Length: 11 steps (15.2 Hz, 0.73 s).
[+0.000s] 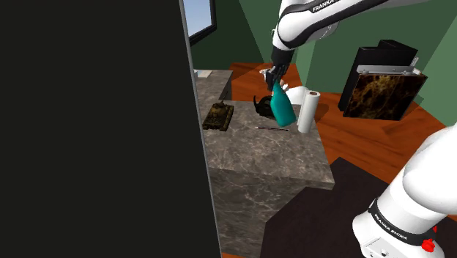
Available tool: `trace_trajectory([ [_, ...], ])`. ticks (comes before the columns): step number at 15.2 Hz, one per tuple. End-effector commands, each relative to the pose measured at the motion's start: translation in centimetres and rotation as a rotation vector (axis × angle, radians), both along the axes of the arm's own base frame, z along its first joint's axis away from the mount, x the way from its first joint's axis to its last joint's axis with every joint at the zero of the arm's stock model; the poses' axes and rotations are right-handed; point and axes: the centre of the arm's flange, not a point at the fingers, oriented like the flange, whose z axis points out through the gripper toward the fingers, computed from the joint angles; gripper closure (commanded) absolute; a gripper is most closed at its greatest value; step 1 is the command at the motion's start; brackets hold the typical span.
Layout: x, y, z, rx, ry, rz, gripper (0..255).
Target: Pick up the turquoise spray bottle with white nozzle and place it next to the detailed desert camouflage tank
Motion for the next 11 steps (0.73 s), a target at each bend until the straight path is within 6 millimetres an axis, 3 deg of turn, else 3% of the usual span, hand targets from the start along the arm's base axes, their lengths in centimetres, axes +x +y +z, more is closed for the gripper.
trace_trajectory([
  [1, 0.6, 2.6, 0.0, 0.0, 0.0, -0.001, 255],
  [11, 2.8, 15.7, 0.0, 0.0, 0.0, -0.001, 255],
])
